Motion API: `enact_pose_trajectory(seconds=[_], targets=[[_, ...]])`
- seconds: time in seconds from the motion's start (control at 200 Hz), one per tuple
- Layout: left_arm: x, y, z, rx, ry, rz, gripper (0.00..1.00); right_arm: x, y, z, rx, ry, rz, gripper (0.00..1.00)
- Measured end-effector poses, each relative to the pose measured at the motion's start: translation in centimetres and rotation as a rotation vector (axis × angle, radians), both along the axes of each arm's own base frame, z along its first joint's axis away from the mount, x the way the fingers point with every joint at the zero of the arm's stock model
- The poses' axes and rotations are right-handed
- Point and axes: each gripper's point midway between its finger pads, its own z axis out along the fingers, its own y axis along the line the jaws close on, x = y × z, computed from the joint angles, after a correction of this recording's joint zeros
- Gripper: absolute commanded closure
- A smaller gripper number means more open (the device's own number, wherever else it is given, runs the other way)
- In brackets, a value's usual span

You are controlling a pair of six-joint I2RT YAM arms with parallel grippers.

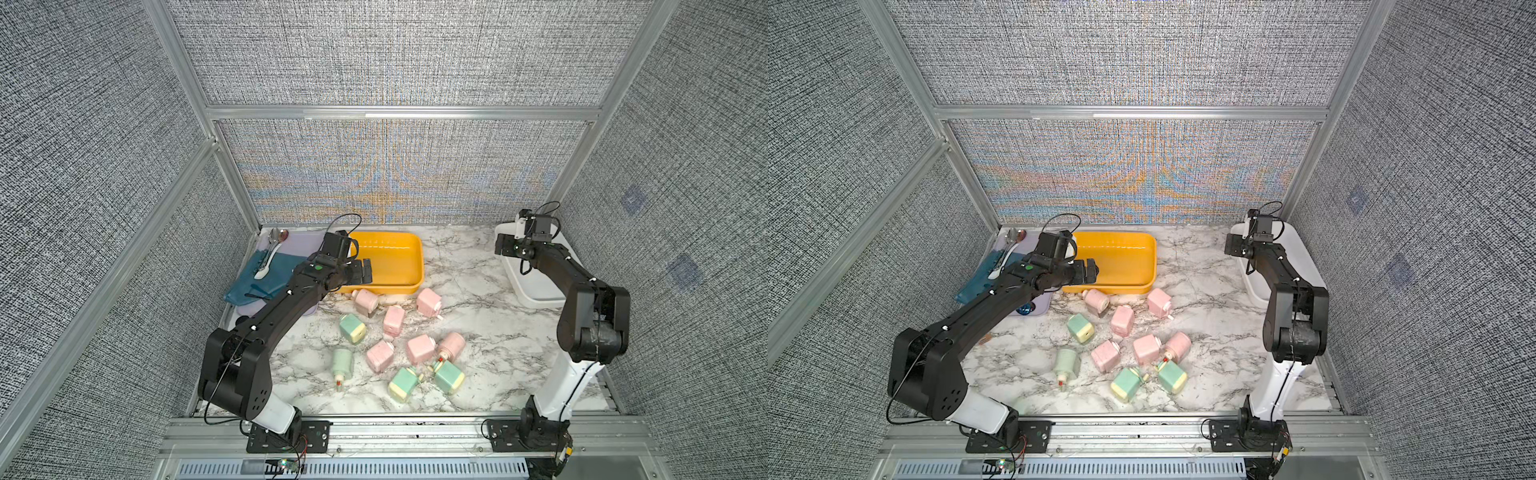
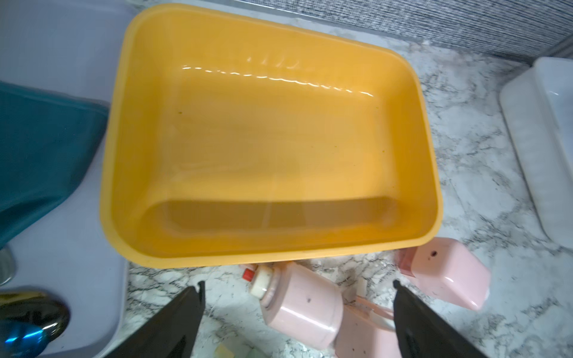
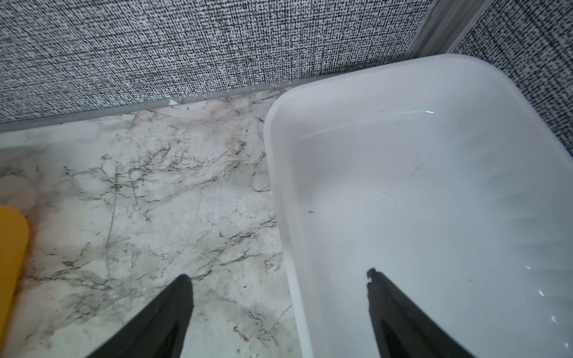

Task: Place the pencil sharpeners by color into the storage box
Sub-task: Pick up the storage box at the corner of the board.

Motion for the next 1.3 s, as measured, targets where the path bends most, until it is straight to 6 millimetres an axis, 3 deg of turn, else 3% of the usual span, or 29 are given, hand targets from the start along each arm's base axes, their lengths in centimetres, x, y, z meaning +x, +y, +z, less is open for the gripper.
enact_pose_trajectory(seconds=[0.335,0.52,0.756,0.956,1.296], targets=[[-2.7,-7.5,3.1,-0.079,-0.123,-0.334,0.01,1.9,-0.7,-3.6,-0.060,0.091,0.072,0.28],[-4.0,-9.8,3.8,-0.087,-0.161,-0.459,0.01,2.6,-0.7,-5.8,-0.066,0.143,0.093,0.50],[-3.6,-10.5,3.1,-0.072,-0.151,-0.487,0.01,2.9,-0.3,-7.2,-0.071,0.180,0.126,0.83],[-3.4,-10.6,2.8,-0.065,-0.146,-0.489,0.01,3.2,0.2,-6.9,-0.093,0.179,0.157,1.00],[-2.8,-10.5,1.8,-0.046,-0.127,-0.464,0.01,2.9,0.6,-5.4,-0.139,0.184,0.242,1.00]])
